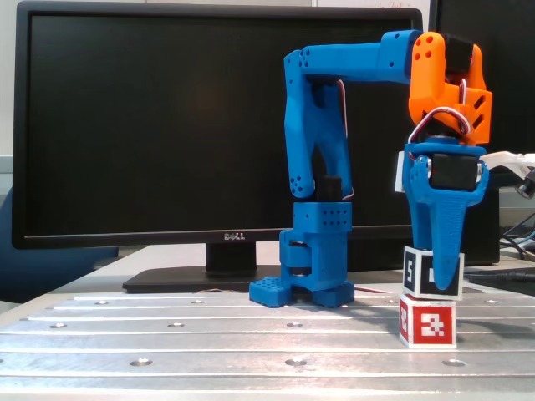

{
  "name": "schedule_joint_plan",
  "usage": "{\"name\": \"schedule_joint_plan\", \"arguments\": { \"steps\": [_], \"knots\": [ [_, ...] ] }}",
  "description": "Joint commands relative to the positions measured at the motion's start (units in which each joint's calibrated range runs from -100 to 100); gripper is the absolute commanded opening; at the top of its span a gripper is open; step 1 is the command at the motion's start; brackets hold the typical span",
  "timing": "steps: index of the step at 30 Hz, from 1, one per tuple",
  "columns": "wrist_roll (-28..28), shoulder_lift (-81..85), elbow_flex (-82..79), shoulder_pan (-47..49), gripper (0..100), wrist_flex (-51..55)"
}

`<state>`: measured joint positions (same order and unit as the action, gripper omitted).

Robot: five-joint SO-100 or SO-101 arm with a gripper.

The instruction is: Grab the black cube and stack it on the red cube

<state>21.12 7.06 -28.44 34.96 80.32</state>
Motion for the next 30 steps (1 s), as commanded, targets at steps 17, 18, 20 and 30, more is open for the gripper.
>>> {"name": "schedule_joint_plan", "arguments": {
  "steps": [17, 18, 20, 30],
  "knots": [
    [-0.3, 0.9, -2.1, -1.6, 15, -1.5],
    [-0.3, 0.9, -2.1, -1.6, 15, -1.5],
    [-0.3, 0.9, -2.1, -1.6, 15, -1.5],
    [-0.3, 0.6, -1.8, -1.8, 15, -1.4]
  ]
}}
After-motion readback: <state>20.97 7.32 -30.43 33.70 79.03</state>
